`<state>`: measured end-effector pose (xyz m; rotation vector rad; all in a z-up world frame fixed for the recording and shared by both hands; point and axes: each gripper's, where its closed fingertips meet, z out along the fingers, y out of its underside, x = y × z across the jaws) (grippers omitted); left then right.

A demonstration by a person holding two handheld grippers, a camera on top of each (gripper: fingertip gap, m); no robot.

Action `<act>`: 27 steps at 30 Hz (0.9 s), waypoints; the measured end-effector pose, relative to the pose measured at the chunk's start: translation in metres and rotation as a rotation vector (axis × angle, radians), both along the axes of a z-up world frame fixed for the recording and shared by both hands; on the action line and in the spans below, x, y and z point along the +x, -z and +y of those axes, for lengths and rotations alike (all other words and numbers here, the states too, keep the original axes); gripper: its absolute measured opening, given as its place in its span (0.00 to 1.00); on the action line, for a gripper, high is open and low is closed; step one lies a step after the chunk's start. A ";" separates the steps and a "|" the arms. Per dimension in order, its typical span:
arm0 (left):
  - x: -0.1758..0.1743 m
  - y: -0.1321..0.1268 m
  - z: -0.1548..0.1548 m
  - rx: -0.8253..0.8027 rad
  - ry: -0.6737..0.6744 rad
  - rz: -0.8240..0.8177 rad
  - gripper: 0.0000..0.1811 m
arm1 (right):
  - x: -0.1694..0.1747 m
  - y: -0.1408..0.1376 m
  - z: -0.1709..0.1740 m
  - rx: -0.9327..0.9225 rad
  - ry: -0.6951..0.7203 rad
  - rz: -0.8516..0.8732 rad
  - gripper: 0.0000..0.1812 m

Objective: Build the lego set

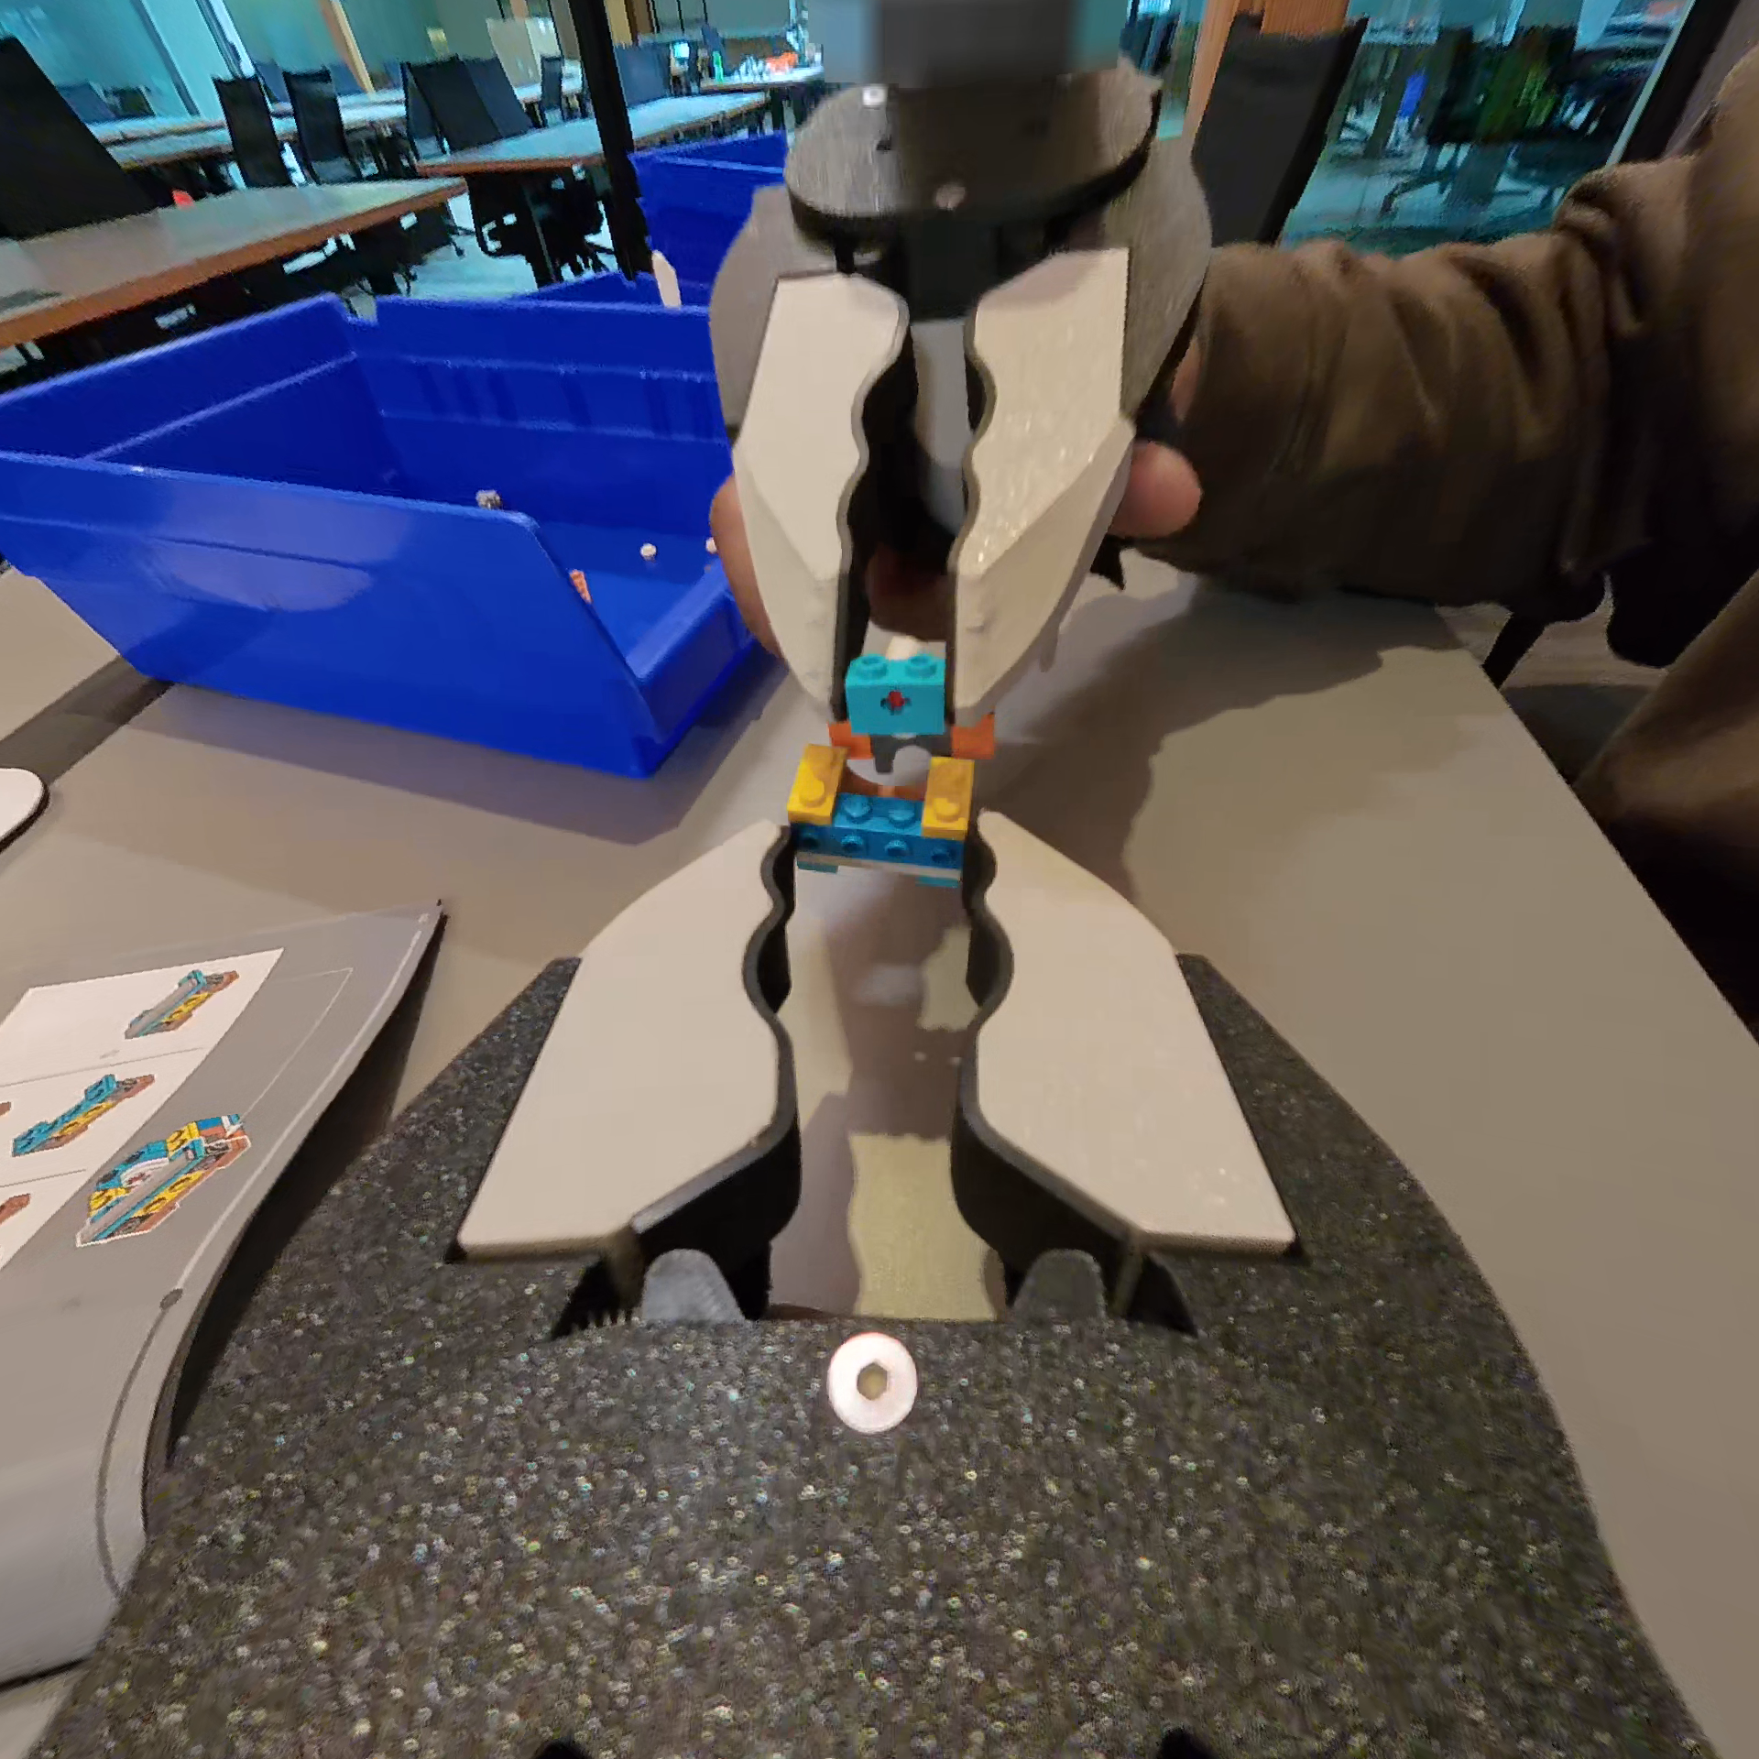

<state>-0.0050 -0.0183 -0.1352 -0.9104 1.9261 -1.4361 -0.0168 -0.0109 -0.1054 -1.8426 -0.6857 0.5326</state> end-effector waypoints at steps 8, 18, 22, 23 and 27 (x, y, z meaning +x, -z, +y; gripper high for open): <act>-0.001 -0.003 -0.005 0.001 0.012 -0.018 0.19 | -0.008 0.007 0.000 0.005 -0.029 -0.073 0.09; -0.003 -0.006 -0.006 -0.057 0.032 -0.025 0.19 | -0.006 0.005 0.004 0.020 -0.017 -0.062 0.09; -0.003 -0.006 -0.008 -0.071 0.041 -0.025 0.19 | -0.009 0.006 0.004 0.005 -0.026 -0.056 0.12; -0.003 -0.006 -0.009 -0.078 0.044 -0.024 0.19 | -0.010 0.006 0.004 0.004 -0.028 -0.055 0.12; -0.001 0.000 -0.006 -0.065 0.031 0.002 0.19 | -0.006 0.011 0.006 -0.004 -0.017 -0.066 0.11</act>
